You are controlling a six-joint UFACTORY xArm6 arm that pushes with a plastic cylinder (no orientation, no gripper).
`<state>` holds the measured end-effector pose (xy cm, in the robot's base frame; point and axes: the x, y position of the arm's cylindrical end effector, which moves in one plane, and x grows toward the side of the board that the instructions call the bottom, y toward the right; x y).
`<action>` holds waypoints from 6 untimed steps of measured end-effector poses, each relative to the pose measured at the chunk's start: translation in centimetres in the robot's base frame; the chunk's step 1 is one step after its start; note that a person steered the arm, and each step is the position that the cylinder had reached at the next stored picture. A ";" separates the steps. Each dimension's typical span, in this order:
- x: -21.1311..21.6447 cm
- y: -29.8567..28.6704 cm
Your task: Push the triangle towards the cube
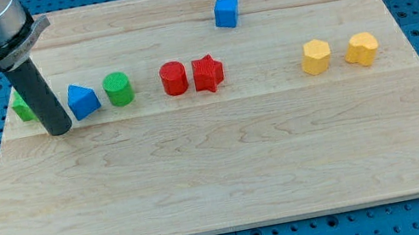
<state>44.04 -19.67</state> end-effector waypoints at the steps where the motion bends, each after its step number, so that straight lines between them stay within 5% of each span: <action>1: -3.7 2.1; 4: -10.6 2.4; 6: -12.5 12.2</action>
